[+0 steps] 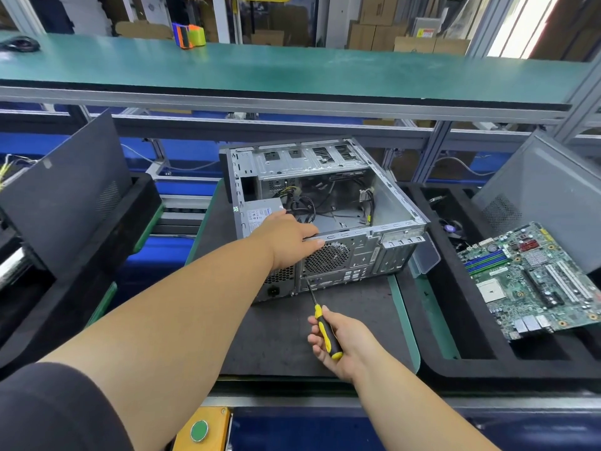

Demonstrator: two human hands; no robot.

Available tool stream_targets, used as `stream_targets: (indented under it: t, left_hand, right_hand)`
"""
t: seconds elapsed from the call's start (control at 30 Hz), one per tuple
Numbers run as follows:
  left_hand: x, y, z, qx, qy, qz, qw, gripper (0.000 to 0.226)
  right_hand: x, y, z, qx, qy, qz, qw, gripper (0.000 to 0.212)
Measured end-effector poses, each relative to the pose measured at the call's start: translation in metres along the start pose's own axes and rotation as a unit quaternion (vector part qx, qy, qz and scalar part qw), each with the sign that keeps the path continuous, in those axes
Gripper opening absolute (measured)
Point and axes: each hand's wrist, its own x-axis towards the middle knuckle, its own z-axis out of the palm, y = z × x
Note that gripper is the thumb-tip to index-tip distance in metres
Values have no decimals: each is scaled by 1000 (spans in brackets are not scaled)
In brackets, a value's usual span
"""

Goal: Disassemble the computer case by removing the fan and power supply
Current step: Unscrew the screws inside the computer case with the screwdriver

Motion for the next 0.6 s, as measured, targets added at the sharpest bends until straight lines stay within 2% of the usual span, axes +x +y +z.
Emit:
stream_targets:
  t: [0.6]
  left_hand:
    - [-2, 1, 0, -10, 10, -3, 1000, 45]
  right_hand:
    - [4, 2, 3, 8, 12, -3, 1000, 28]
